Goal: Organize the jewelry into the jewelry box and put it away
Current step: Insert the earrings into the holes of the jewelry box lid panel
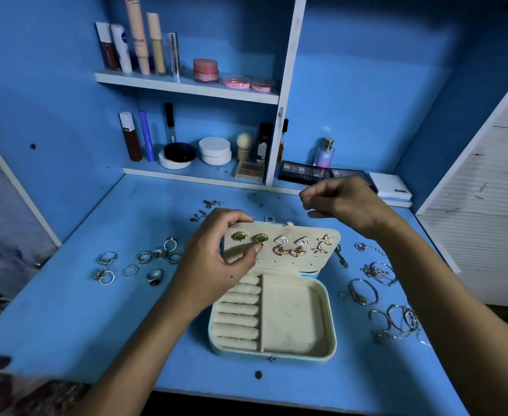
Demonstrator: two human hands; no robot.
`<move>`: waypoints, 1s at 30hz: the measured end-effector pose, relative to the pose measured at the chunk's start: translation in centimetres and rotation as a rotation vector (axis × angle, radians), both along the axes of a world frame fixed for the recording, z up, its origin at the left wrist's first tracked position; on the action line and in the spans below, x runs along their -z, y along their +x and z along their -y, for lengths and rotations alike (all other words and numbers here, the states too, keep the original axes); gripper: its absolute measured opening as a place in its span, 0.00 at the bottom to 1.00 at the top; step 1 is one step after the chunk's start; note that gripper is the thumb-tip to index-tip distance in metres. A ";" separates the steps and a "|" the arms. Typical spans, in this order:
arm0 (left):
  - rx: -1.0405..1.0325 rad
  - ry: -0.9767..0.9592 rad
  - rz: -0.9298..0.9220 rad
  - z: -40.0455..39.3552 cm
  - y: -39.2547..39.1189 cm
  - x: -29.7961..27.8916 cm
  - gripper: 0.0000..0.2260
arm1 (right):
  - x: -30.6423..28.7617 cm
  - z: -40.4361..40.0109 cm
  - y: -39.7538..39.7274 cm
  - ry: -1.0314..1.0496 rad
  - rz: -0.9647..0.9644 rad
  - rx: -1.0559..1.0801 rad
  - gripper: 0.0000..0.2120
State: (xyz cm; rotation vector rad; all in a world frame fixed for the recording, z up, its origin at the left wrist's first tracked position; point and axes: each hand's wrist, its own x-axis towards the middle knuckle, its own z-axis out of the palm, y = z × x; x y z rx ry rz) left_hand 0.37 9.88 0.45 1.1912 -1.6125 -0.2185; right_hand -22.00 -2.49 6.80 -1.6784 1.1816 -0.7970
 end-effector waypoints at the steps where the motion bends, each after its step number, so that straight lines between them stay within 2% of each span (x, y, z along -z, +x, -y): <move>1: -0.001 -0.017 0.013 -0.3 0.0 0.1 0.18 | -0.1 -0.4 0.2 0.003 -0.006 -0.017 0.06; 8: 0.045 -0.101 0.075 -2.0 0.2 1.5 0.16 | -0.6 -2.8 1.8 0.048 -0.075 -0.147 0.06; 12: 0.051 -0.134 0.094 -2.4 0.3 1.9 0.18 | -0.3 -3.7 2.5 0.017 -0.186 -0.235 0.08; 23: 0.024 -0.153 0.100 -2.7 0.5 2.1 0.18 | -1.7 -6.1 3.9 -0.064 -0.376 -0.427 0.12; 30: 0.029 -0.144 0.092 -2.8 0.6 2.2 0.19 | -2.0 -6.5 4.5 -0.066 -0.432 -0.504 0.09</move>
